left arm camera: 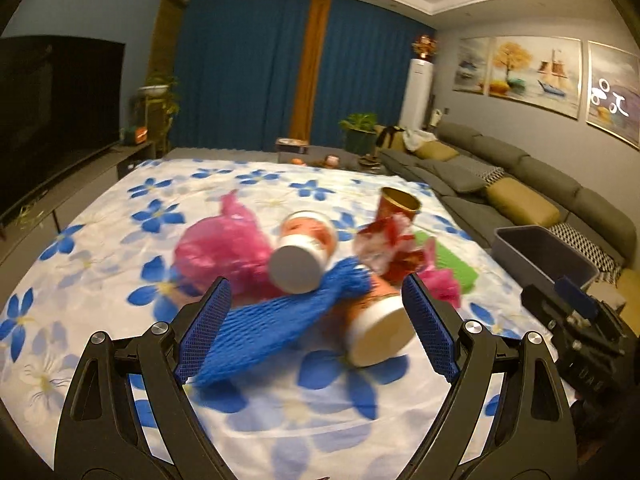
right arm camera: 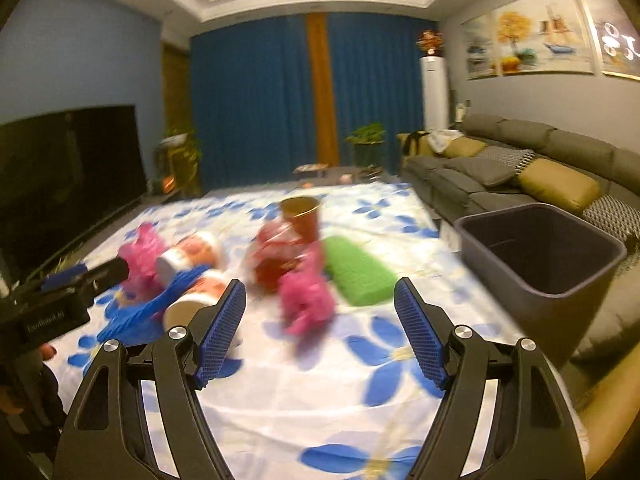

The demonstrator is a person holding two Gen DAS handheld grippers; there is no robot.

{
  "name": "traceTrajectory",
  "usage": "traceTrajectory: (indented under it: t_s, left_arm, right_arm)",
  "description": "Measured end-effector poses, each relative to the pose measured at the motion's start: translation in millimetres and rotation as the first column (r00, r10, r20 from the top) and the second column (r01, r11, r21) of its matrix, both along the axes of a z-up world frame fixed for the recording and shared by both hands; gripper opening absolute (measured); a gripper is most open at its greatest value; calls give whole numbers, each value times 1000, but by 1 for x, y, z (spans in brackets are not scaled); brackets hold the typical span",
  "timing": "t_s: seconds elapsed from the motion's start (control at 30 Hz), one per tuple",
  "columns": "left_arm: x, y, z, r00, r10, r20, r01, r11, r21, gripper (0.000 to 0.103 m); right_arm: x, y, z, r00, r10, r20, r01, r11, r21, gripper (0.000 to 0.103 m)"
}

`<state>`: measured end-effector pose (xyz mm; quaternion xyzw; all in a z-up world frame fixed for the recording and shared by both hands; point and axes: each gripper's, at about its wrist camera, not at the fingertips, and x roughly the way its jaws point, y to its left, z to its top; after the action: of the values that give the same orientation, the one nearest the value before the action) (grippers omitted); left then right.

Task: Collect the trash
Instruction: 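Move both tools back over the remaining trash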

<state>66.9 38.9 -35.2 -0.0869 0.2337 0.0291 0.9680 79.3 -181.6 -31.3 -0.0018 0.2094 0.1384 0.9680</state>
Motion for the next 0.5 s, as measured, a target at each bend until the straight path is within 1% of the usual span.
traceTrajectory:
  t_s: [0.1, 0.23, 0.33, 0.4, 0.47, 0.5]
  left_arm:
    - [-1, 9, -1, 1000, 7, -4, -7, 1000, -12, 85]
    - [-3, 11, -5, 1000, 5, -8, -5, 1000, 5, 85]
    - [-5, 20, -12, 1000, 7, -17, -7, 1000, 0, 85]
    - [-4, 24, -15, 1000, 4, -29, -4, 1000, -7, 85]
    - [-3, 26, -18, 999, -3, -35, 2, 1000, -16, 85]
    - [-3, 28, -19, 999, -11, -40, 10, 1000, -25, 85]
  right_arm:
    - [2, 20, -7, 999, 37, -18, -38, 998, -40, 75]
    - [11, 38, -15, 996, 70, -57, -75, 993, -87, 70]
    - [16, 50, -21, 993, 87, -79, -95, 989, -111, 64]
    - [20, 56, -25, 990, 94, -101, -107, 985, -134, 58]
    - [25, 65, -29, 987, 102, -122, -120, 981, -150, 55]
    - [27, 69, -30, 986, 105, -129, -124, 980, -156, 52]
